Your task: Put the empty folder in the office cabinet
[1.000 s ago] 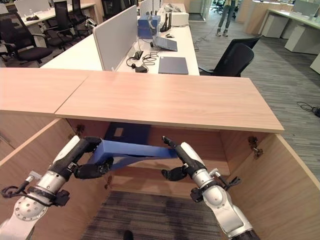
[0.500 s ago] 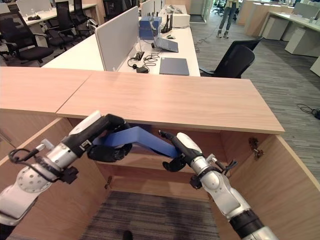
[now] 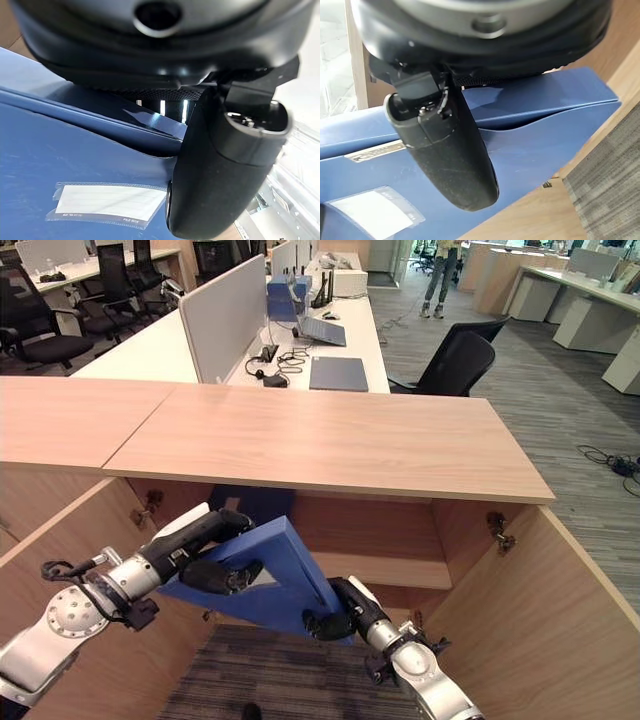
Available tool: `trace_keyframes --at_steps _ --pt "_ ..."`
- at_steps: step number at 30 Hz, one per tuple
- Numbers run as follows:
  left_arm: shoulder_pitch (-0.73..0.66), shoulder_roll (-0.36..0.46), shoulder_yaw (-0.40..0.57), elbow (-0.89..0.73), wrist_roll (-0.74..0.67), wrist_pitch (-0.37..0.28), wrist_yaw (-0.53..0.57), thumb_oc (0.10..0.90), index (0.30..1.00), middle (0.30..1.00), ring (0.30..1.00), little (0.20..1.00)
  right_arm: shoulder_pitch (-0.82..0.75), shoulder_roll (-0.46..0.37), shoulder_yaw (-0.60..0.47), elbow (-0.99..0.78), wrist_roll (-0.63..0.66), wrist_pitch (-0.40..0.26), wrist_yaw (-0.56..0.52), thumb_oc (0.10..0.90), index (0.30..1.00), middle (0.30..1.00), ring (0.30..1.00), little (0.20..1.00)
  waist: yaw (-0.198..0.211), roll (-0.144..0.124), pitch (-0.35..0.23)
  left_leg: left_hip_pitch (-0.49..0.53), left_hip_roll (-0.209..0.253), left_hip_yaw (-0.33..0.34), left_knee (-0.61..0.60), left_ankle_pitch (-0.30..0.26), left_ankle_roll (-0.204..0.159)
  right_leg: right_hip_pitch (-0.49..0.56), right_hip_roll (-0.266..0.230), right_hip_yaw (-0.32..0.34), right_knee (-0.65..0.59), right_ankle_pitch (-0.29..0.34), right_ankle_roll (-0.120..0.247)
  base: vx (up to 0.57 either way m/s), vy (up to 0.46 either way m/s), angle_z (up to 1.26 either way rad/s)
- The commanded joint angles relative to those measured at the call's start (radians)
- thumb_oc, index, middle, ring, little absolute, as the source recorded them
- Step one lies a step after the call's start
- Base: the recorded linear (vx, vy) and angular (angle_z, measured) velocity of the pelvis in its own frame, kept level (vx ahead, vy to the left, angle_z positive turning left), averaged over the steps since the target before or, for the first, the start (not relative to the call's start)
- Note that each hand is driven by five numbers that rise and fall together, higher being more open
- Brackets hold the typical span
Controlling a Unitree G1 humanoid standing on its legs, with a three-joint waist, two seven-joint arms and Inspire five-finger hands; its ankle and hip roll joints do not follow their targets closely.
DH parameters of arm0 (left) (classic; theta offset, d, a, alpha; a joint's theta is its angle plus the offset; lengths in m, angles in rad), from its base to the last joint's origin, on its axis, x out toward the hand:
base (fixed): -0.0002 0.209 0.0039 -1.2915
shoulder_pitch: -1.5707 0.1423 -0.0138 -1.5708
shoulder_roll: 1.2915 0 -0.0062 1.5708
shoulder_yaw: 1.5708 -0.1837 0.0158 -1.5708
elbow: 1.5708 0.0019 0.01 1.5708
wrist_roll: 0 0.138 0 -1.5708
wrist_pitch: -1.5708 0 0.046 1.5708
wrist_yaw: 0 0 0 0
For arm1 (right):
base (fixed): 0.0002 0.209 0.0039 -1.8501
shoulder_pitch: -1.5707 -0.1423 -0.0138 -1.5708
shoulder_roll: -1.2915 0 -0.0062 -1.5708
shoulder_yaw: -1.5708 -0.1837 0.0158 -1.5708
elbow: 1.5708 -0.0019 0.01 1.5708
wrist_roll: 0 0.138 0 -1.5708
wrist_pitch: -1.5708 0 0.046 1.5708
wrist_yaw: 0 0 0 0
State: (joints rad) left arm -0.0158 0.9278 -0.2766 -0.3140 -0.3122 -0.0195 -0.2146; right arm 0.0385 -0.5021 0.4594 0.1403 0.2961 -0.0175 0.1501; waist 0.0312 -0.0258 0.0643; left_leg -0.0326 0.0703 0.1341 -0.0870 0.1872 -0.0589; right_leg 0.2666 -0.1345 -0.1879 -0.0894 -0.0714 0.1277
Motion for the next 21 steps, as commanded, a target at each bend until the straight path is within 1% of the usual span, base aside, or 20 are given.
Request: trace_keyframes --at_steps 1,2,4,5,7,9,12,13,14,15,16,17,18,19,20,21 --pt "-0.136 -0.151 -0.023 -0.110 -0.254 -0.211 -0.047 0.800 0.900 0.900 0.900 0.900 -0.091 0.087 0.007 -0.034 0.209 -0.059 0.099 0.400 0.300 0.300 0.300 0.300 0.004 0.008 -0.038 0.163 -0.019 0.016 0.000 -0.200 -0.020 -0.091 0.049 -0.100 0.002 0.047 0.009 0.00 0.000 0.00" --pt "-0.136 -0.151 -0.023 -0.110 -0.254 -0.212 -0.047 0.800 0.900 0.900 0.900 0.900 -0.091 0.087 0.007 -0.034 0.209 -0.059 0.099 0.400 0.300 0.300 0.300 0.300 0.004 0.009 -0.038 0.162 -0.019 0.016 0.000 -0.200 -0.020 -0.091 0.049 -0.100 0.002 0.047 0.009 0.00 0.000 0.00" --pt "-0.078 -0.196 -0.012 -0.034 -0.250 -0.201 -0.021 0.800 0.900 0.900 0.900 0.900 -0.055 0.077 -0.005 0.015 0.147 -0.049 0.091 0.400 0.300 0.300 0.300 0.300 0.002 0.007 -0.035 0.162 -0.019 0.017 0.000 -0.199 -0.021 -0.091 0.048 -0.103 0.002 0.047 0.009 0.00 0.000 0.00" --pt "-0.077 -0.198 -0.013 -0.033 -0.250 -0.203 -0.021 0.800 0.900 0.900 0.900 0.900 -0.054 0.076 -0.005 0.015 0.146 -0.050 0.090 0.400 0.300 0.300 0.300 0.300 0.001 0.008 -0.036 0.163 -0.018 0.017 0.000 -0.200 -0.021 -0.091 0.048 -0.104 0.002 0.047 0.009 0.00 0.000 0.00" --pt "-0.003 -0.273 0.021 0.088 -0.276 -0.179 -0.008 0.800 0.900 0.900 0.900 0.900 0.000 0.064 -0.045 0.063 0.085 -0.032 0.088 0.400 0.300 0.300 0.300 0.300 -0.004 0.008 -0.029 0.165 -0.018 0.017 0.000 -0.201 -0.020 -0.089 0.048 -0.101 0.002 0.046 0.008 0.00 0.000 0.00" --pt "0.041 -0.315 0.037 0.154 -0.299 -0.161 -0.021 0.800 0.900 0.900 0.900 0.900 0.024 0.057 -0.071 0.096 0.071 -0.024 0.090 0.400 0.300 0.300 0.300 0.300 -0.007 0.009 -0.031 0.157 -0.019 0.016 0.000 -0.197 -0.018 -0.097 0.048 -0.099 0.002 0.050 0.007 0.00 0.000 0.00" --pt "0.119 -0.397 0.082 0.345 -0.315 -0.134 -0.011 0.800 0.900 0.900 0.900 0.900 0.045 0.045 -0.123 0.196 -0.011 -0.015 0.071 0.400 0.300 0.300 0.300 0.300 -0.009 0.010 -0.027 0.151 -0.018 0.014 0.000 -0.193 -0.015 -0.102 0.048 -0.098 0.002 0.051 0.005 0.00 0.000 0.00" --pt "0.134 -0.427 0.100 0.428 -0.307 -0.126 -0.012 0.800 0.900 0.900 0.900 0.900 0.056 0.048 -0.152 0.246 -0.005 -0.007 0.063 0.400 0.300 0.300 0.300 0.300 -0.010 0.012 -0.026 0.149 -0.017 0.012 0.000 -0.191 -0.015 -0.102 0.049 -0.100 0.002 0.051 0.005 0.00 0.000 0.00" --pt "0.149 -0.444 0.116 0.493 -0.283 -0.115 -0.012 0.800 0.900 0.900 0.900 0.900 0.057 0.073 -0.179 0.325 0.066 0.015 0.060 0.400 0.300 0.300 0.300 0.300 -0.010 0.012 -0.024 0.151 -0.017 0.012 0.000 -0.192 -0.015 -0.100 0.050 -0.100 0.002 0.049 0.004 0.00 0.000 0.00" --pt "0.140 -0.459 0.110 0.612 -0.197 -0.095 0.017 0.800 0.900 0.900 0.900 0.900 0.028 0.135 -0.229 0.479 0.259 0.031 0.041 0.400 0.300 0.300 0.300 0.300 -0.011 0.014 -0.026 0.142 -0.018 0.009 0.000 -0.186 -0.015 -0.108 0.051 -0.100 0.002 0.052 0.001 0.00 0.000 0.00" --pt "0.125 -0.465 0.099 0.694 -0.106 -0.080 0.039 0.800 0.900 0.900 0.900 0.900 -0.003 0.174 -0.271 0.556 0.381 0.055 0.032 0.400 0.300 0.300 0.300 0.300 -0.010 0.016 -0.024 0.140 -0.019 0.007 0.000 -0.186 -0.015 -0.109 0.052 -0.099 0.002 0.051 -0.001 -0.02 0.003 0.04" --pt "0.120 -0.477 0.093 0.793 -0.029 -0.053 0.059 0.800 0.900 0.900 0.900 0.900 -0.051 0.228 -0.351 0.662 0.540 0.047 0.007 0.400 0.300 0.300 0.300 0.300 -0.010 0.022 -0.025 0.137 -0.020 0.006 0.000 -0.186 -0.015 -0.112 0.053 -0.098 0.002 0.051 -0.002 -0.01 0.005 0.11" --pt "0.106 -0.494 0.093 0.878 -0.009 -0.037 0.072 0.800 0.900 0.900 0.900 0.900 -0.084 0.253 -0.397 0.721 0.634 0.045 -0.017 0.400 0.300 0.300 0.300 0.300 -0.010 0.026 -0.023 0.137 -0.021 0.004 0.000 -0.187 -0.015 -0.112 0.054 -0.096 0.002 0.050 -0.003 -0.01 0.005 0.10" --pt "0.074 -0.546 0.097 1.034 -0.023 -0.035 0.105 0.800 0.900 0.900 0.900 0.900 -0.134 0.292 -0.464 0.787 0.761 0.023 -0.037 0.400 0.300 0.300 0.300 0.300 -0.010 0.032 -0.024 0.135 -0.022 0.002 0.000 -0.186 -0.015 -0.115 0.056 -0.097 0.002 0.050 -0.004 0.01 0.007 0.07" --pt "0.031 -0.612 0.110 1.233 -0.041 -0.035 0.158 0.800 0.900 0.900 0.900 0.900 -0.174 0.331 -0.542 0.842 0.893 -0.014 -0.052 0.400 0.300 0.300 0.300 0.300 -0.014 0.039 -0.023 0.140 -0.023 -0.001 0.000 -0.192 -0.016 -0.111 0.058 -0.093 0.002 0.044 -0.006 0.00 0.000 0.00" --pt "0.027 -0.613 0.109 1.237 -0.042 -0.037 0.158 0.800 0.900 0.900 0.900 0.900 -0.177 0.330 -0.543 0.843 0.894 -0.014 -0.051 0.400 0.300 0.300 0.300 0.300 -0.014 0.039 -0.024 0.135 -0.023 -0.002 0.000 -0.188 -0.015 -0.116 0.058 -0.094 0.002 0.047 -0.006 0.00 0.000 0.00"
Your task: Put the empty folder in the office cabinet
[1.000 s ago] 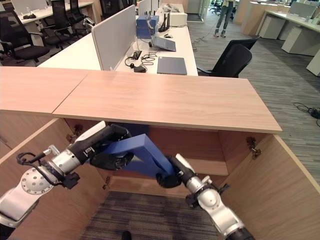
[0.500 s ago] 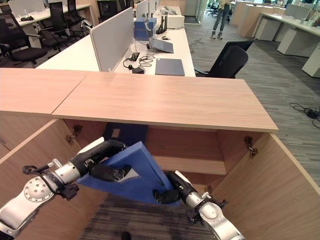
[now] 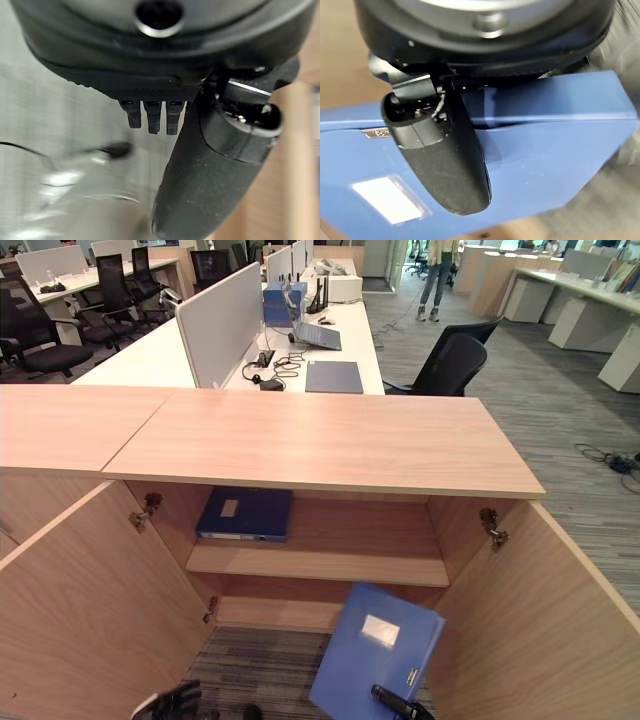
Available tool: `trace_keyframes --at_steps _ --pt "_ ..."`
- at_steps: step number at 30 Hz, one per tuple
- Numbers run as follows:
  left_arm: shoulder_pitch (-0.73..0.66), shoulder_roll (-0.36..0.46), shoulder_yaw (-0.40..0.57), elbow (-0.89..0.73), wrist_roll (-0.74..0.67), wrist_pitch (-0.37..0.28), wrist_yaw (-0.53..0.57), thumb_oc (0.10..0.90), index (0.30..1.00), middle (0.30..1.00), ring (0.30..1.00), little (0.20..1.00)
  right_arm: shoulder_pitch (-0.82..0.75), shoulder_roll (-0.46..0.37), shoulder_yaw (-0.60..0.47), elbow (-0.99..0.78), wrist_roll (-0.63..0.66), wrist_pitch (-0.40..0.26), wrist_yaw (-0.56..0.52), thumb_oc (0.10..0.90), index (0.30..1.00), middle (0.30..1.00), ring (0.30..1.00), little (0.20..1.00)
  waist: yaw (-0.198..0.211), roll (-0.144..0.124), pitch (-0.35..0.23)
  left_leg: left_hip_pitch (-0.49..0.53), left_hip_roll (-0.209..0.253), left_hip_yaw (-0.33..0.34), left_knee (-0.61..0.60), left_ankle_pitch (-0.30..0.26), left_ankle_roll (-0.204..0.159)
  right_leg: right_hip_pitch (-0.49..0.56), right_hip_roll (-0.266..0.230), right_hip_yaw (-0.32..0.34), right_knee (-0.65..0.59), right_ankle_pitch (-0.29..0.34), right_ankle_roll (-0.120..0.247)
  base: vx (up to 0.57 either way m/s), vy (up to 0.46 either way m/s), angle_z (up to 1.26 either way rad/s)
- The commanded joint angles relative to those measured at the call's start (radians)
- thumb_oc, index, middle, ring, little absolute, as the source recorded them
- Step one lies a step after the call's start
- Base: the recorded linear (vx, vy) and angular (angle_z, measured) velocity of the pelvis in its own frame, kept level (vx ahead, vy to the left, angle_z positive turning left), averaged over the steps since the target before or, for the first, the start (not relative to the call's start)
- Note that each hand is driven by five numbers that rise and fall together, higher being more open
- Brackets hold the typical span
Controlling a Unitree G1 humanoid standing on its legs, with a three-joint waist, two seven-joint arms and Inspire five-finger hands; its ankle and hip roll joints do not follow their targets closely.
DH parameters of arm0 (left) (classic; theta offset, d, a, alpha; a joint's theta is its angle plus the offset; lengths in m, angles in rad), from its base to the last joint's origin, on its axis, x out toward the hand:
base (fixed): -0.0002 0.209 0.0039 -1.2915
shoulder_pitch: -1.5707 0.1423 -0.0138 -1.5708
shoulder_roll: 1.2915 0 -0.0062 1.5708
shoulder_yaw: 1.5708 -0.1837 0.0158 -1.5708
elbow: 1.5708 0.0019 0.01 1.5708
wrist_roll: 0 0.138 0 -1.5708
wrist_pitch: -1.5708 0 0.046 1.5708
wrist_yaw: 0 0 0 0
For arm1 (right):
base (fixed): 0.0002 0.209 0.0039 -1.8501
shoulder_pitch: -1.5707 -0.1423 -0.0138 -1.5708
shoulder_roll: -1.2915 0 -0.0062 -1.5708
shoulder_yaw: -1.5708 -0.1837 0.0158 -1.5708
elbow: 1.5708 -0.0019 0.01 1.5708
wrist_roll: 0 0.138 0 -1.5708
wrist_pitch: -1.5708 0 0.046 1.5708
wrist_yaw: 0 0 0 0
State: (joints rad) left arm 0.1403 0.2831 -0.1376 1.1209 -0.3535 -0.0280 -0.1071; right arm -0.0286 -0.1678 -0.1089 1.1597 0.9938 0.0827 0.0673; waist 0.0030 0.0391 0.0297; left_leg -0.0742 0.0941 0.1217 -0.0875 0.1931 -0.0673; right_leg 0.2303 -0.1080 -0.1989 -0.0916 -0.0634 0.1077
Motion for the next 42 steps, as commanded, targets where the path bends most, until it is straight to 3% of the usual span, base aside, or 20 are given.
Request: trace_keyframes --at_steps 1,3,6,13,16,19,21,26,27,31,37,38,41,42 --pt "-0.147 -0.010 -0.036 -0.063 0.014 -0.026 0.079 0.800 0.900 0.900 0.900 0.900 -0.144 0.026 -0.042 -0.107 0.306 -0.154 0.010 0.400 0.300 0.300 0.300 0.300 0.012 -0.021 0.006 0.179 -0.048 0.008 0.000 -0.197 -0.007 -0.077 0.034 -0.082 0.004 0.035 0.012 0.02 -0.002 0.05" --pt "-0.152 -0.049 -0.038 0.097 0.045 -0.011 0.109 0.800 0.900 0.900 0.900 0.900 -0.197 0.042 -0.092 0.004 0.382 -0.179 -0.041 0.400 0.300 0.300 0.300 0.300 0.014 -0.019 -0.003 0.185 -0.046 0.009 0.000 -0.199 -0.008 -0.073 0.039 -0.081 0.004 0.028 0.009 0.06 -0.012 0.01" --pt "-0.155 -0.069 -0.026 0.180 0.031 0.002 0.137 0.800 0.900 0.900 0.900 0.900 -0.282 0.037 -0.098 0.075 0.407 -0.173 -0.065 0.400 0.300 0.300 0.300 0.300 0.025 -0.018 -0.004 0.186 -0.043 0.006 0.000 -0.196 -0.010 -0.074 0.044 -0.081 0.005 0.025 0.006 0.02 -0.013 -0.02" --pt "-0.124 -0.052 -0.033 0.185 0.057 0.008 0.141 0.800 0.900 0.900 0.900 0.900 -0.421 0.003 -0.072 -0.024 0.444 -0.228 -0.068 0.400 0.300 0.300 0.300 0.300 0.060 -0.016 0.046 0.125 -0.034 -0.013 0.000 -0.166 -0.020 -0.123 0.045 -0.115 0.009 0.031 0.000 -0.01 -0.029 0.11" --pt "-0.127 -0.035 -0.068 0.171 0.061 0.003 0.149 0.800 0.900 0.900 0.900 0.900 -0.587 -0.096 -0.087 -0.051 0.473 -0.298 -0.090 0.400 0.300 0.300 0.300 0.300 0.078 0.001 0.078 0.012 -0.037 -0.025 0.000 -0.133 -0.026 -0.237 0.045 -0.111 0.006 0.047 0.000 -0.12 -0.042 0.11" --pt "-0.131 -0.036 -0.104 0.157 0.076 0.001 0.152 0.800 0.900 0.900 0.900 0.900 -0.695 -0.165 -0.086 -0.041 0.472 -0.325 -0.120 0.400 0.300 0.300 0.300 0.300 0.090 0.019 0.099 -0.038 -0.040 -0.034 0.000 -0.125 -0.028 -0.286 0.041 -0.119 0.010 0.050 -0.005 -0.01 0.006 0.09" --pt "-0.156 -0.030 -0.161 0.102 0.058 -0.009 0.152 0.800 0.900 0.900 0.900 0.900 -0.800 -0.214 -0.051 -0.059 0.469 -0.345 -0.135 0.400 0.300 0.300 0.300 0.300 0.099 0.040 0.156 -0.076 -0.038 -0.038 0.000 -0.125 -0.025 -0.345 0.035 -0.113 0.052 0.036 -0.011 -0.06 0.021 0.05" --pt "-0.209 0.005 -0.201 -0.047 0.007 -0.023 0.178 0.800 0.900 0.900 0.900 0.900 -0.949 -0.315 -0.059 -0.081 0.483 -0.395 -0.172 0.400 0.300 0.300 0.300 0.300 0.125 0.091 0.247 -0.137 -0.045 -0.035 0.000 -0.107 -0.019 -0.438 0.004 -0.126 0.140 0.001 -0.016 -0.05 0.050 0.02" --pt "-0.213 0.019 -0.210 -0.079 -0.003 -0.026 0.182 0.800 0.900 0.900 0.900 0.900 -1.018 -0.383 -0.037 -0.080 0.468 -0.405 -0.192 0.400 0.300 0.300 0.300 0.300 0.126 0.108 0.266 -0.159 -0.054 -0.032 0.000 -0.102 -0.022 -0.467 -0.006 -0.128 0.155 -0.003 -0.016 -0.03 0.065 0.08" --pt "-0.215 0.027 -0.223 -0.082 -0.005 -0.027 0.180 0.800 0.900 0.900 0.900 0.900 -1.075 -0.427 -0.014 -0.041 0.464 -0.390 -0.198 0.400 0.300 0.300 0.300 0.300 0.128 0.117 0.269 -0.171 -0.061 -0.032 0.000 -0.101 -0.026 -0.478 -0.013 -0.136 0.157 0.000 -0.014 -0.02 0.028 0.09" --pt "-0.211 0.043 -0.242 -0.108 -0.022 -0.033 0.166 0.800 0.900 0.900 0.900 0.900 -1.160 -0.511 0.091 0.080 0.375 -0.285 -0.198 0.408 0.312 0.312 0.312 0.312 0.135 0.133 0.276 -0.188 -0.072 -0.042 0.000 -0.095 -0.030 -0.499 -0.026 -0.141 0.172 0.001 -0.018 0.00 0.000 0.02" --pt "-0.211 0.059 -0.254 -0.136 -0.029 -0.036 0.159 0.800 0.900 0.900 0.900 0.900 -1.189 -0.536 0.133 0.119 0.339 -0.246 -0.195 0.800 0.900 0.900 0.900 0.900 0.140 0.138 0.274 -0.186 -0.077 -0.060 0.000 -0.110 -0.037 -0.496 -0.027 -0.128 0.176 -0.022 -0.015 0.04 -0.036 0.12" --pt "-0.214 0.063 -0.261 -0.153 -0.029 -0.039 0.157 0.800 0.900 0.900 0.900 0.900 -1.197 -0.555 0.153 0.129 0.329 -0.229 -0.183 0.800 0.900 0.900 0.900 0.900 0.137 0.145 0.282 -0.189 -0.081 -0.070 0.000 -0.109 -0.039 -0.502 -0.032 -0.126 0.184 -0.028 -0.019 -0.01 -0.022 0.14" --pt "-0.218 0.071 -0.263 -0.157 -0.024 -0.040 0.159 0.800 0.900 0.900 0.900 0.900 -1.210 -0.568 0.203 0.132 0.263 -0.200 -0.170 0.800 0.900 0.900 0.900 0.900 0.139 0.145 0.282 -0.195 -0.084 -0.075 0.000 -0.106 -0.040 -0.510 -0.032 -0.127 0.186 -0.026 -0.022 -0.06 -0.027 0.16"
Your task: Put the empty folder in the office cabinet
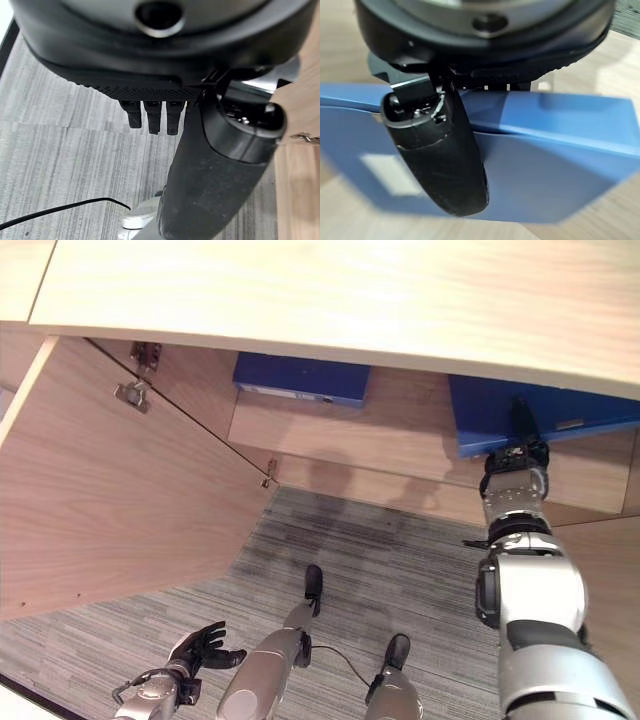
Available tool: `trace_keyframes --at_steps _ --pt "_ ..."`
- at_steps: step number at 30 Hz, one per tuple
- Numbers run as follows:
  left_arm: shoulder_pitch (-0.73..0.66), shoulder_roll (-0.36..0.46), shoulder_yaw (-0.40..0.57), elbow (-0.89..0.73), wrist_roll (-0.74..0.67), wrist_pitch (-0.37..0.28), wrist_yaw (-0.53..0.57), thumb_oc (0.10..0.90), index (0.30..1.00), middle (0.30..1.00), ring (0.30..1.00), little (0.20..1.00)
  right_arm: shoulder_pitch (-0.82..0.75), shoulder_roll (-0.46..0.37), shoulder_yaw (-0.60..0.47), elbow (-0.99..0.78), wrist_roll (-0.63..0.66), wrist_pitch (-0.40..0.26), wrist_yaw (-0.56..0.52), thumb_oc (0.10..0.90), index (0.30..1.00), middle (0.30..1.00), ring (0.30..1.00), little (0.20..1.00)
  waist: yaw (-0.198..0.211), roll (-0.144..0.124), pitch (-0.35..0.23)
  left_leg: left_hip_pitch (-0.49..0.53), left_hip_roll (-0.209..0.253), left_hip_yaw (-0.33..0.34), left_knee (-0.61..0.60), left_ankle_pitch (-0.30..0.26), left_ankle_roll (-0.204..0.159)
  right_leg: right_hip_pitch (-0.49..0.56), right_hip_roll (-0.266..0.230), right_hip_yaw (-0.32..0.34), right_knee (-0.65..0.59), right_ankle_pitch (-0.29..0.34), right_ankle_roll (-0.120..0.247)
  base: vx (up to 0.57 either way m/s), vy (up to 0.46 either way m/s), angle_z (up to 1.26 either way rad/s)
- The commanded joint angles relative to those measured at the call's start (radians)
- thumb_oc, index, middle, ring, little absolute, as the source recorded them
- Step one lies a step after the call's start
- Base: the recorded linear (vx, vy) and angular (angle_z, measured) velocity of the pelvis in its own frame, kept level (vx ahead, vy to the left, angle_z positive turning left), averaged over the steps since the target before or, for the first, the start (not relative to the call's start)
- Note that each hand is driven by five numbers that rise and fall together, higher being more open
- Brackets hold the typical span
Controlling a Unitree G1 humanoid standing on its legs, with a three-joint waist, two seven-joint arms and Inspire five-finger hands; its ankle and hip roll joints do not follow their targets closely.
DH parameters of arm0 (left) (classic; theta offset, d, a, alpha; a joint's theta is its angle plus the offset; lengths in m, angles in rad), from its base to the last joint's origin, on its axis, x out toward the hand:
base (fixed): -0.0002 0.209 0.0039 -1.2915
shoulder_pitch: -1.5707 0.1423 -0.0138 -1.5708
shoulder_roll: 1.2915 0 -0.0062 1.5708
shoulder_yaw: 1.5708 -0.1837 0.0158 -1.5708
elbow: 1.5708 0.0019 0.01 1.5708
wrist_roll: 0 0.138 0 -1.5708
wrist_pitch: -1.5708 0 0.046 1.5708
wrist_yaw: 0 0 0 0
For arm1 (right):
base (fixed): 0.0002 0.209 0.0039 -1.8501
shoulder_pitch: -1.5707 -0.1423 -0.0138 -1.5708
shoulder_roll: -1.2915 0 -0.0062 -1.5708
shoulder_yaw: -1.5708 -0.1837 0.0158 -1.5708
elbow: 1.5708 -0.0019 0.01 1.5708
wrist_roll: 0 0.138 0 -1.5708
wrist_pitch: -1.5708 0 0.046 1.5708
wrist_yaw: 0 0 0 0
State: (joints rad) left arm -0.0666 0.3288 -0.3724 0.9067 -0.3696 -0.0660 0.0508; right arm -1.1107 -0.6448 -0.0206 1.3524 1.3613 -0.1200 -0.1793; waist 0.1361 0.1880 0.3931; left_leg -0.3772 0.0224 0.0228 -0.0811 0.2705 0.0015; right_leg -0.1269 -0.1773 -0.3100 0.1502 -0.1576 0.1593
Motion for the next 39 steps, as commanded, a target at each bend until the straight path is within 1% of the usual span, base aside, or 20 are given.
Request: trace_keyframes --at_steps 1,4,5,6,7,8,9,14,15,18,21,23,29,31,33,34,35,36,37,39 --pt "-0.014 0.028 -0.027 0.053 -0.007 -0.005 0.001 0.800 0.900 0.900 0.900 0.900 -0.124 -0.094 0.142 -0.091 -0.137 0.011 0.095 0.800 0.900 0.900 0.900 0.900 0.003 -0.005 -0.079 0.106 -0.013 0.019 -0.006 -0.182 -0.109 -0.155 0.038 -0.014 -0.056 0.070 -0.074 -0.06 -0.038 0.12" --pt "-0.008 0.039 -0.017 0.042 0.003 -0.006 -0.003 0.800 0.900 0.900 0.900 0.900 -0.108 -0.101 0.202 -0.148 -0.192 0.021 0.137 0.800 0.900 0.900 0.900 0.900 0.000 -0.011 -0.079 0.098 -0.012 0.012 -0.006 -0.180 -0.109 -0.157 0.043 -0.014 -0.063 0.075 -0.077 -0.04 -0.029 0.09" --pt "-0.004 0.045 -0.005 0.047 0.006 -0.008 -0.005 0.800 0.900 0.900 0.900 0.900 -0.100 -0.103 0.254 -0.156 -0.248 0.038 0.157 0.800 0.900 0.900 0.900 0.900 -0.001 -0.019 -0.081 0.095 -0.010 0.013 -0.006 -0.178 -0.109 -0.158 0.047 -0.011 -0.069 0.081 -0.077 -0.03 -0.018 0.12" --pt "-0.004 0.044 -0.004 0.047 0.006 -0.009 -0.005 0.800 0.900 0.900 0.900 0.900 -0.102 -0.103 0.256 -0.155 -0.249 0.038 0.157 0.800 0.900 0.900 0.900 0.900 -0.002 -0.018 -0.081 0.095 -0.010 0.013 -0.006 -0.178 -0.109 -0.159 0.047 -0.010 -0.069 0.081 -0.077 -0.03 -0.014 0.07" --pt "-0.001 0.046 0.001 0.050 0.006 -0.011 -0.007 0.800 0.900 0.900 0.900 0.900 -0.102 -0.106 0.282 -0.163 -0.285 0.041 0.169 0.800 0.900 0.900 0.900 0.900 -0.002 -0.021 -0.080 0.094 -0.009 0.013 -0.006 -0.176 -0.109 -0.160 0.048 -0.008 -0.071 0.085 -0.077 0.00 0.000 0.00" --pt "0.000 0.045 0.002 0.046 0.006 -0.013 -0.007 0.800 0.900 0.900 0.900 0.900 -0.090 -0.100 0.289 -0.207 -0.284 0.038 0.179 0.800 0.900 0.900 0.900 0.900 -0.006 -0.023 -0.078 0.093 -0.008 0.012 -0.006 -0.176 -0.108 -0.160 0.050 -0.005 -0.075 0.087 -0.078 -0.04 -0.024 0.03" --pt "0.000 0.046 0.006 0.047 0.014 -0.013 -0.011 0.800 0.900 0.900 0.900 0.900 -0.061 -0.091 0.290 -0.272 -0.245 0.026 0.209 0.800 0.900 0.900 0.900 0.900 -0.009 -0.029 -0.076 0.094 -0.007 0.012 -0.006 -0.177 -0.109 -0.159 0.053 -0.002 -0.081 0.090 -0.078 0.00 0.000 0.00" --pt "0.006 0.045 0.015 0.059 0.033 -0.009 -0.023 0.800 0.900 0.900 0.900 0.900 -0.022 -0.086 0.336 -0.331 -0.266 0.049 0.265 0.800 0.900 0.900 0.900 0.900 -0.014 -0.040 -0.075 0.092 -0.003 0.015 -0.006 -0.179 -0.106 -0.162 0.059 0.008 -0.092 0.099 -0.079 -0.01 -0.006 -0.04" --pt "0.006 0.045 0.020 0.069 0.037 -0.007 -0.027 0.800 0.900 0.900 0.900 0.900 -0.014 -0.082 0.363 -0.364 -0.265 0.063 0.293 0.800 0.900 0.900 0.900 0.900 -0.014 -0.044 -0.076 0.090 -0.001 0.018 -0.006 -0.179 -0.104 -0.166 0.061 0.015 -0.095 0.102 -0.079 0.00 0.000 0.00" --pt "0.009 0.043 0.019 0.076 0.049 -0.007 -0.033 0.800 0.900 0.900 0.900 0.900 -0.006 -0.071 0.373 -0.397 -0.241 0.067 0.318 0.800 0.900 0.900 0.900 0.900 -0.013 -0.046 -0.078 0.089 0.000 0.019 -0.006 -0.179 -0.102 -0.170 0.061 0.021 -0.097 0.104 -0.080 0.00 -0.002 -0.06" --pt "0.017 0.041 0.025 0.082 0.058 -0.007 -0.034 0.800 0.900 0.900 0.900 0.900 0.000 -0.055 0.355 -0.443 -0.187 0.043 0.327 0.800 0.900 0.900 0.900 0.900 -0.011 -0.043 -0.080 0.090 -0.001 0.023 -0.006 -0.182 -0.100 -0.174 0.061 0.027 -0.095 0.101 -0.081 0.00 0.003 -0.09" --pt "0.014 0.036 0.027 0.097 0.046 -0.012 -0.021 0.800 0.900 0.900 0.900 0.900 -0.028 -0.041 0.308 -0.411 -0.126 -0.008 0.292 0.800 0.900 0.900 0.900 0.900 -0.005 -0.035 -0.084 0.090 -0.004 0.025 -0.006 -0.184 -0.098 -0.178 0.059 0.035 -0.093 0.100 -0.080 0.01 0.026 -0.07" --pt "0.005 0.038 0.026 0.100 0.041 -0.016 -0.013 0.800 0.900 0.900 0.900 0.900 -0.065 -0.043 0.290 -0.414 -0.112 -0.022 0.285 0.800 0.900 0.900 0.900 0.900 -0.004 -0.029 -0.087 0.089 -0.005 0.030 -0.006 -0.185 -0.097 -0.187 0.060 0.046 -0.091 0.102 -0.079 0.01 0.009 -0.07" --pt "0.008 0.040 0.028 0.104 0.046 -0.016 -0.008 0.800 0.900 0.900 0.900 0.900 -0.069 -0.047 0.263 -0.431 -0.075 -0.049 0.278 0.800 0.900 0.900 0.900 0.900 -0.006 -0.028 -0.088 0.085 -0.006 0.031 -0.006 -0.187 -0.097 -0.193 0.060 0.051 -0.093 0.105 -0.077 0.00 0.000 0.00" --pt "0.006 0.039 0.028 0.105 0.049 -0.016 -0.006 0.800 0.900 0.900 0.900 0.900 -0.069 -0.046 0.251 -0.430 -0.068 -0.055 0.273 0.800 0.900 0.900 0.900 0.900 -0.008 -0.027 -0.089 0.083 -0.006 0.032 -0.006 -0.188 -0.096 -0.194 0.060 0.054 -0.095 0.105 -0.077 0.00 0.000 0.00" --pt "0.006 0.038 0.029 0.106 0.051 -0.014 -0.003 0.800 0.900 0.900 0.900 0.900 -0.067 -0.038 0.234 -0.434 -0.052 -0.065 0.265 0.800 0.900 0.900 0.900 0.900 -0.010 -0.027 -0.090 0.080 -0.006 0.032 -0.006 -0.188 -0.094 -0.197 0.060 0.056 -0.097 0.109 -0.077 0.00 0.007 -0.04" --pt "0.006 0.035 0.029 0.109 0.049 -0.014 0.001 0.800 0.900 0.900 0.900 0.900 -0.068 -0.026 0.201 -0.430 -0.015 -0.094 0.251 0.800 0.900 0.900 0.900 0.900 -0.013 -0.024 -0.090 0.079 -0.007 0.033 -0.006 -0.190 -0.092 -0.201 0.060 0.060 -0.097 0.110 -0.076 -0.09 0.027 -0.04" --pt "0.006 0.036 0.029 0.109 0.049 -0.014 0.001 0.800 0.900 0.900 0.900 0.900 -0.067 -0.026 0.200 -0.431 -0.015 -0.095 0.250 0.800 0.900 0.900 0.900 0.900 -0.012 -0.022 -0.084 0.071 -0.007 0.041 -0.006 -0.169 -0.086 -0.211 0.058 0.047 -0.094 0.132 -0.082 -0.08 0.038 -0.09" --pt "0.002 0.033 0.027 0.106 0.049 -0.014 0.009 0.800 0.900 0.900 0.900 0.900 -0.064 -0.006 0.163 -0.423 0.016 -0.117 0.234 0.800 0.900 0.900 0.900 0.900 -0.013 -0.018 -0.086 0.069 -0.008 0.043 -0.006 -0.170 -0.084 -0.216 0.060 0.054 -0.096 0.134 -0.082 -0.08 0.034 -0.09" --pt "-0.003 0.032 0.029 0.102 0.049 -0.016 0.014 0.800 0.900 0.900 0.900 0.900 -0.056 0.008 0.151 -0.407 0.017 -0.116 0.222 0.800 0.900 0.900 0.900 0.900 -0.014 -0.014 -0.087 0.066 -0.009 0.043 -0.006 -0.172 -0.082 -0.219 0.060 0.059 -0.098 0.136 -0.081 0.01 0.009 -0.05"
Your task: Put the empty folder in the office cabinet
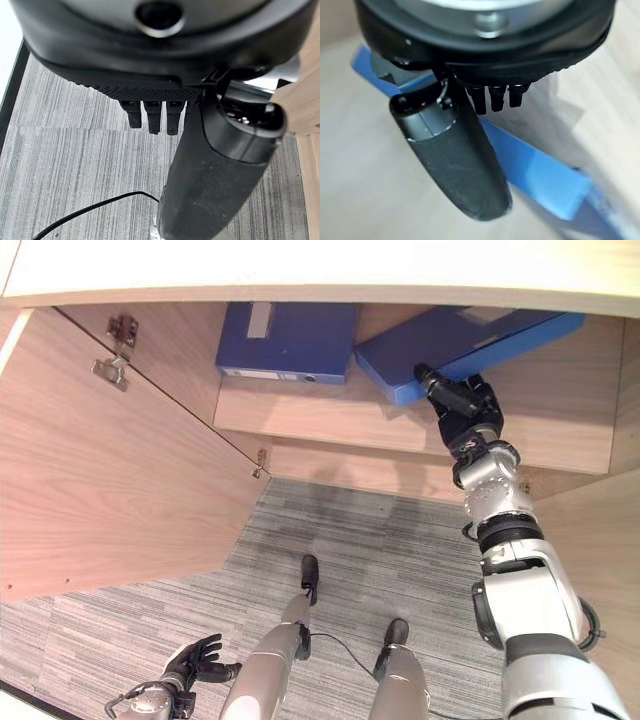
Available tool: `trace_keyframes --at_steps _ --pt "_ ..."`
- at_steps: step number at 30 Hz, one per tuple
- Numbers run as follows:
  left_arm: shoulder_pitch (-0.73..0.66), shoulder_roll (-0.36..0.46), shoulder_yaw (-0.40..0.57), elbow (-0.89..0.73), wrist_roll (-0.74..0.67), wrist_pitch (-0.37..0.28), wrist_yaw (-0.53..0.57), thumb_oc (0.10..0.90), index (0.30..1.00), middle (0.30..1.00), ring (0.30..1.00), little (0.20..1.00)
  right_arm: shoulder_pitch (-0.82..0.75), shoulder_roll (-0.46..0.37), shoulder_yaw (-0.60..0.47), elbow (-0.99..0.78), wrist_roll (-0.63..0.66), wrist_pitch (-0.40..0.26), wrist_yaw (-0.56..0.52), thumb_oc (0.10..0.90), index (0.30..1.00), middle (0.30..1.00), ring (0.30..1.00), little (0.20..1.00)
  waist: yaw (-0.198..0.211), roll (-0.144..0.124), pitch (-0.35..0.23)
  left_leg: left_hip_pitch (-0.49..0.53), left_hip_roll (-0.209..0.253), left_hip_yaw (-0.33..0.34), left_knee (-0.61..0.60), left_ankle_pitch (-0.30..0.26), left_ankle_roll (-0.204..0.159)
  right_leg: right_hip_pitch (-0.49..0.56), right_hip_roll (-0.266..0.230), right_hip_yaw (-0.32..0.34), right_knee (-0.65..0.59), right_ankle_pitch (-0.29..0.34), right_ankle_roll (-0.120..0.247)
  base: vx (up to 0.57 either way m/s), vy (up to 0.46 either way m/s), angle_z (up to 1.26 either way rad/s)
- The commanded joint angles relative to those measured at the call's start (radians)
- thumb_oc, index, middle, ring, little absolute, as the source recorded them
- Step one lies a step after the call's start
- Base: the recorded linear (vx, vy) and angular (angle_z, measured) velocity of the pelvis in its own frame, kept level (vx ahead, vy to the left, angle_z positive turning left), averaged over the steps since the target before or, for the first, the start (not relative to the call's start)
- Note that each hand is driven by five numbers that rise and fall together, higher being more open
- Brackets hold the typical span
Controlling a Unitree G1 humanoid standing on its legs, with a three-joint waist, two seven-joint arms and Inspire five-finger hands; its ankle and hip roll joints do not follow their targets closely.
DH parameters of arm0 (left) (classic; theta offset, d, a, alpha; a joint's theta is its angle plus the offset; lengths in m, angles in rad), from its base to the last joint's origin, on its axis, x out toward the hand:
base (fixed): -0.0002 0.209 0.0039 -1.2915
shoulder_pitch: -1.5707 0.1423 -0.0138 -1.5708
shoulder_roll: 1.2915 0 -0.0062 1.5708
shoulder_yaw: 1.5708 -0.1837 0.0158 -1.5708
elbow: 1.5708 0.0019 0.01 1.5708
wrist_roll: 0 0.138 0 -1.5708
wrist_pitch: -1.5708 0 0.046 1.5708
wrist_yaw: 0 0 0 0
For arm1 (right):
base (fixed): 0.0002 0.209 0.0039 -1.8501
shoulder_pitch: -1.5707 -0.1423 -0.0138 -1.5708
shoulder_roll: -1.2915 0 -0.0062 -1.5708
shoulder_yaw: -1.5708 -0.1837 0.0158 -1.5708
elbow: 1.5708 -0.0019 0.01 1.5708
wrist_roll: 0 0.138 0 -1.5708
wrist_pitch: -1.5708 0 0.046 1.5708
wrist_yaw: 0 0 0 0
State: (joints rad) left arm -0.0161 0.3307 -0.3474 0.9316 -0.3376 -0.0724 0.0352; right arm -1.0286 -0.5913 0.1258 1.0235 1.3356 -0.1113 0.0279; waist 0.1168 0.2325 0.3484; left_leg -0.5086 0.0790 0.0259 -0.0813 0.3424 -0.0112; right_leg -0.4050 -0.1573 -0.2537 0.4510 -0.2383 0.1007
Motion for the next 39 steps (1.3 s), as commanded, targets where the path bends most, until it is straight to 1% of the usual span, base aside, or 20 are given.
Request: trace_keyframes --at_steps 1,4,7,8,11,12,14,15,17,21,23,24,25,26,28,29,33,36,38,39 --pt "-0.054 0.032 0.004 0.074 0.016 -0.010 0.031 0.800 0.900 0.900 0.900 0.900 -0.137 -0.043 0.005 -0.069 0.035 -0.120 0.011 0.800 0.900 0.900 0.900 0.900 0.006 -0.059 -0.043 0.197 -0.066 0.041 -0.006 -0.244 -0.069 0.058 0.040 0.003 -0.399 0.217 -0.022 0.00 0.000 0.00" --pt "-0.056 0.034 0.002 0.065 0.011 -0.009 0.032 0.800 0.900 0.900 0.900 0.900 -0.132 -0.036 -0.012 -0.037 0.034 -0.114 -0.008 0.800 0.900 0.900 0.900 0.900 0.004 -0.056 -0.042 0.195 -0.066 0.042 -0.006 -0.246 -0.067 0.054 0.039 0.006 -0.398 0.218 -0.022 0.00 0.000 0.00" --pt "-0.067 0.027 -0.007 0.059 0.005 -0.003 0.040 0.800 0.900 0.900 0.900 0.900 -0.134 -0.022 -0.098 0.076 0.089 -0.131 -0.072 0.800 0.900 0.900 0.900 0.900 0.002 -0.047 -0.039 0.190 -0.069 0.043 -0.006 -0.250 -0.065 0.050 0.042 0.013 -0.401 0.218 -0.021 0.00 0.000 0.00" --pt "-0.067 0.029 -0.007 0.059 0.005 -0.003 0.041 0.800 0.900 0.900 0.900 0.900 -0.134 -0.022 -0.099 0.076 0.089 -0.131 -0.072 0.800 0.900 0.900 0.900 0.900 0.002 -0.048 -0.039 0.190 -0.069 0.043 -0.006 -0.250 -0.065 0.050 0.042 0.013 -0.401 0.218 -0.021 0.00 0.000 0.00" --pt "-0.076 0.023 -0.016 0.052 0.015 0.003 0.049 0.800 0.900 0.900 0.900 0.900 -0.116 0.023 -0.149 0.072 0.122 -0.144 -0.096 0.800 0.900 0.900 0.900 0.900 0.001 -0.039 -0.036 0.189 -0.071 0.043 -0.006 -0.252 -0.062 0.049 0.043 0.019 -0.401 0.217 -0.021 0.01 -0.003 -0.03" --pt "-0.077 0.018 -0.017 0.038 0.023 0.003 0.055 0.800 0.900 0.900 0.900 0.900 -0.089 0.075 -0.170 0.010 0.143 -0.170 -0.085 0.800 0.900 0.900 0.900 0.900 0.003 -0.032 -0.033 0.189 -0.071 0.041 -0.006 -0.253 -0.060 0.048 0.043 0.022 -0.401 0.217 -0.022 0.02 -0.012 -0.21" --pt "-0.076 0.014 -0.013 0.025 0.035 0.002 0.061 0.800 0.900 0.900 0.900 0.900 -0.047 0.142 -0.193 -0.090 0.186 -0.211 -0.056 0.800 0.900 0.900 0.900 0.900 0.003 -0.026 -0.032 0.188 -0.072 0.040 -0.006 -0.253 -0.059 0.045 0.044 0.026 -0.399 0.216 -0.021 0.01 -0.006 -0.12" --pt "-0.074 0.015 -0.013 0.025 0.035 0.003 0.061 0.800 0.900 0.900 0.900 0.900 -0.041 0.146 -0.194 -0.097 0.185 -0.214 -0.059 0.800 0.900 0.900 0.900 0.900 0.002 -0.028 -0.033 0.189 -0.072 0.040 -0.006 -0.253 -0.059 0.045 0.044 0.026 -0.398 0.216 -0.021 0.00 0.000 0.00" --pt "-0.076 0.013 -0.009 0.011 0.058 0.001 0.072 0.800 0.900 0.900 0.900 0.900 -0.003 0.215 -0.172 -0.179 0.194 -0.246 -0.039 0.800 0.900 0.900 0.900 0.900 0.006 -0.020 -0.031 0.185 -0.074 0.040 -0.006 -0.252 -0.059 0.040 0.043 0.027 -0.396 0.217 -0.021 0.00 -0.012 0.06" --pt "-0.073 0.017 -0.006 0.006 0.068 0.000 0.073 0.800 0.900 0.900 0.900 0.900 0.022 0.250 -0.153 -0.213 0.175 -0.247 -0.039 0.800 0.900 0.900 0.900 0.900 0.009 -0.018 -0.028 0.184 -0.072 0.042 -0.006 -0.251 -0.059 0.035 0.044 0.028 -0.389 0.215 -0.024 0.00 -0.008 -0.02" --pt "-0.073 0.016 -0.008 0.004 0.070 0.002 0.074 0.800 0.900 0.900 0.900 0.900 0.033 0.292 -0.156 -0.238 0.159 -0.246 -0.043 0.800 0.900 0.900 0.900 0.900 0.013 -0.013 -0.027 0.186 -0.071 0.042 -0.006 -0.251 -0.057 0.034 0.043 0.028 -0.385 0.212 -0.026 0.01 -0.002 0.03" --pt "-0.073 0.016 -0.008 0.004 0.070 0.002 0.074 0.800 0.900 0.900 0.900 0.900 0.034 0.294 -0.156 -0.240 0.158 -0.247 -0.044 0.800 0.900 0.900 0.900 0.900 0.012 -0.013 -0.028 0.186 -0.071 0.042 -0.006 -0.251 -0.057 0.034 0.043 0.028 -0.384 0.212 -0.026 0.02 -0.007 0.11" --pt "-0.073 0.013 -0.008 0.005 0.075 0.003 0.078 0.800 0.900 0.900 0.900 0.900 0.042 0.341 -0.175 -0.282 0.183 -0.275 -0.034 0.800 0.900 0.900 0.900 0.900 0.013 -0.010 -0.029 0.186 -0.071 0.040 -0.006 -0.253 -0.055 0.033 0.042 0.028 -0.383 0.211 -0.026 0.01 -0.005 0.19" --pt "-0.073 0.013 -0.008 0.005 0.075 0.003 0.078 0.800 0.900 0.900 0.900 0.900 0.043 0.342 -0.175 -0.282 0.183 -0.275 -0.034 0.800 0.900 0.900 0.900 0.900 0.013 -0.010 -0.029 0.186 -0.071 0.040 -0.006 -0.253 -0.055 0.033 0.042 0.028 -0.383 0.211 -0.026 0.02 0.000 0.25" --pt "-0.075 0.007 -0.009 0.007 0.086 0.004 0.088 0.800 0.900 0.900 0.900 0.900 0.064 0.396 -0.196 -0.336 0.209 -0.303 -0.019 0.800 0.900 0.900 0.900 0.900 0.013 -0.005 -0.030 0.187 -0.072 0.040 -0.006 -0.254 -0.055 0.032 0.042 0.027 -0.381 0.209 -0.026 0.01 0.005 0.07" --pt "-0.076 0.003 -0.008 0.008 0.103 0.007 0.096 0.800 0.900 0.900 0.900 0.900 0.080 0.432 -0.188 -0.388 0.226 -0.327 -0.006 0.800 0.900 0.900 0.900 0.900 0.011 -0.002 -0.029 0.188 -0.072 0.039 -0.006 -0.253 -0.054 0.030 0.041 0.028 -0.376 0.208 -0.027 0.00 0.000 0.00" --pt "-0.073 0.004 0.000 0.004 0.120 0.009 0.102 0.800 0.900 0.900 0.900 0.900 0.099 0.451 -0.162 -0.440 0.218 -0.337 -0.004 0.800 0.900 0.900 0.900 0.900 0.010 0.001 -0.027 0.188 -0.073 0.037 -0.006 -0.253 -0.054 0.027 0.041 0.029 -0.371 0.206 -0.028 0.00 -0.004 0.10" --pt "-0.069 0.008 0.006 0.003 0.119 0.009 0.102 0.800 0.900 0.900 0.900 0.900 0.099 0.437 -0.135 -0.452 0.202 -0.328 -0.003 0.800 0.900 0.900 0.900 0.900 0.009 0.002 -0.027 0.189 -0.073 0.036 -0.006 -0.252 -0.054 0.023 0.041 0.028 -0.366 0.205 -0.030 0.00 -0.002 0.03" --pt "-0.066 0.022 0.011 0.004 0.112 0.002 0.093 0.800 0.900 0.900 0.900 0.900 0.084 0.351 -0.066 -0.383 0.150 -0.274 -0.002 0.800 0.900 0.900 0.900 0.900 0.010 -0.004 -0.026 0.185 -0.072 0.037 -0.006 -0.248 -0.055 0.019 0.041 0.025 -0.364 0.207 -0.031 0.00 0.000 0.00" --pt "-0.067 0.020 0.011 0.004 0.112 0.002 0.093 0.800 0.900 0.900 0.900 0.900 0.081 0.349 -0.065 -0.380 0.152 -0.273 0.000 0.800 0.900 0.900 0.900 0.900 0.010 -0.003 -0.025 0.185 -0.072 0.037 -0.006 -0.248 -0.055 0.018 0.041 0.025 -0.363 0.206 -0.031 -0.01 -0.010 -0.05"
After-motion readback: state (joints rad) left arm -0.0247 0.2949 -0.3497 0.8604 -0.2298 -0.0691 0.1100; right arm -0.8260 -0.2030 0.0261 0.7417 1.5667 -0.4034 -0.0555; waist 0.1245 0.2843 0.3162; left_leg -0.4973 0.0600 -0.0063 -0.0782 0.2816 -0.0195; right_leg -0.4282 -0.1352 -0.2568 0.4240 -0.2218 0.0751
